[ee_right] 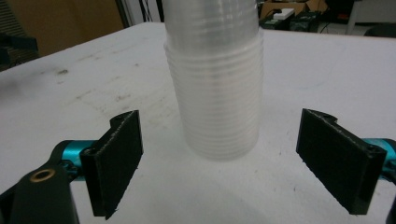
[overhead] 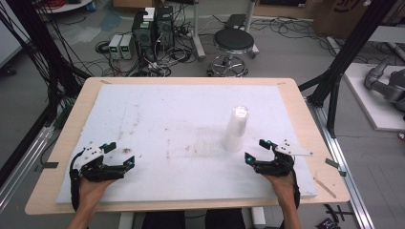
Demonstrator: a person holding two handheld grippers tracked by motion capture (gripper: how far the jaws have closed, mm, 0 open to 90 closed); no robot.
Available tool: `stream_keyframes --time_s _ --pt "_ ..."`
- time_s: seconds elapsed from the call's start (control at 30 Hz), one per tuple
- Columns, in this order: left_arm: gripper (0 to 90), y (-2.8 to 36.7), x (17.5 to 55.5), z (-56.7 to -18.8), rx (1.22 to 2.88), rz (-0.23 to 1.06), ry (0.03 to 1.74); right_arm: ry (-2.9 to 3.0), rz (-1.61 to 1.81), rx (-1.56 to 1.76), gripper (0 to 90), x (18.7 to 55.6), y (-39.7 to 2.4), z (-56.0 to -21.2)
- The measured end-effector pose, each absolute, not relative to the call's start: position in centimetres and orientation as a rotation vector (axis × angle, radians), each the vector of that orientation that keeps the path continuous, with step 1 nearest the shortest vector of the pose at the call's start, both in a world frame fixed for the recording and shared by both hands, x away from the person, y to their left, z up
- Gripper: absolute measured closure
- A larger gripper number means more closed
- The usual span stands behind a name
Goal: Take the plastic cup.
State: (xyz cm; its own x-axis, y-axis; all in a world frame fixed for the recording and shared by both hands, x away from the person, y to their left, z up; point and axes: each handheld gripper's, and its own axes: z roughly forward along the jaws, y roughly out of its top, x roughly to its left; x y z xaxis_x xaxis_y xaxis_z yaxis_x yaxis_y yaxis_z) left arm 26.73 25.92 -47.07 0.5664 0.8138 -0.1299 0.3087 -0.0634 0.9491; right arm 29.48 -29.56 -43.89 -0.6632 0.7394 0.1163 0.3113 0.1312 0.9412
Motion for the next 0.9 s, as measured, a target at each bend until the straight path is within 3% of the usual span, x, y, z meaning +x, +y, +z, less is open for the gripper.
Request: stream_keyframes --time_s 0.57,0.9 --pt "5.2 25.8 26.8 -47.1 1.647 0.538 0.956 2.075 1.489 0.881 14.5 30.8 -28.9 -33.8" --pt "5.2 25.8 26.8 -47.1 1.659 0.532 0.953 2.171 1.432 0.864 14.5 32.9 -27.9 -30.2"
